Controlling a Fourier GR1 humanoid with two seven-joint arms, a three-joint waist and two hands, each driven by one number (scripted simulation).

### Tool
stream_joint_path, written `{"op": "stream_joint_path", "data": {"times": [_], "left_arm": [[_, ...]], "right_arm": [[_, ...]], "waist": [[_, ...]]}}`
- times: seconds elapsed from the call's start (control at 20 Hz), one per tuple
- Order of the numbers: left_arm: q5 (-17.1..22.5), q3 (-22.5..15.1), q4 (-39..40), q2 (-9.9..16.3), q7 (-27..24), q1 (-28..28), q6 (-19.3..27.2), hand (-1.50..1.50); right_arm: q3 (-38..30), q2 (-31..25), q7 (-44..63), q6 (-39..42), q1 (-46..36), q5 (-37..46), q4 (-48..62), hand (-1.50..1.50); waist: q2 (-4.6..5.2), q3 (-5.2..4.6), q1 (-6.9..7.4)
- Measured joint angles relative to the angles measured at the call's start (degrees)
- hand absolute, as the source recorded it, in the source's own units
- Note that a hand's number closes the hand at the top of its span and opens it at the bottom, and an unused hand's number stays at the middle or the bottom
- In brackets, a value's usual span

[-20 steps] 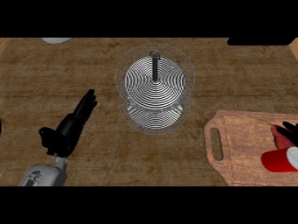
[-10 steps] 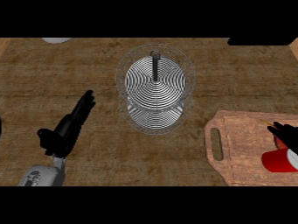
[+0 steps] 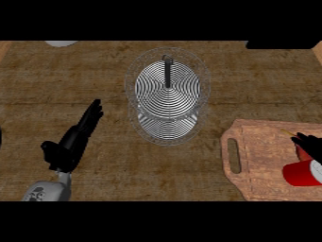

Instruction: Pick the can from the cutting board and place it in the tiered basket

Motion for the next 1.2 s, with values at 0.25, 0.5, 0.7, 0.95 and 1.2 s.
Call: {"op": "stream_joint_path", "data": {"times": [0.25, 0.5, 0.7, 0.95, 1.2], "left_arm": [[-1.1, 0.6, 0.7, -1.0, -0.4, -0.2, -0.5, 0.00], [-1.1, 1.3, -0.7, -1.3, 0.7, -0.1, -1.0, 0.00], [-1.9, 1.4, -1.4, -1.6, 1.2, 0.5, -0.8, 0.00], [-2.0, 2.5, -1.2, -1.8, 1.1, 0.5, -2.0, 0.00], [-2.1, 4.0, 0.5, -1.7, 0.6, -0.9, -3.2, 0.00]], "right_arm": [[0.1, 2.9, -3.7, -1.3, -1.3, 4.0, 4.8, -1.50], [-0.6, 6.2, -7.5, -3.4, -1.9, 4.4, 6.3, 1.50], [0.0, 8.9, -10.4, -5.9, -2.9, 5.5, 6.9, 1.50], [-1.3, 10.4, -14.3, -6.6, -3.7, 6.8, 8.2, 1.50], [-3.6, 11.3, -17.1, -7.4, -2.9, 7.7, 7.1, 1.50]], "waist": [[0.00, 0.00, 0.02], [-0.15, -0.24, 0.12], [-0.22, -0.35, 0.11], [-0.15, -0.25, 0.05], [-0.05, -0.09, -0.08]]}}
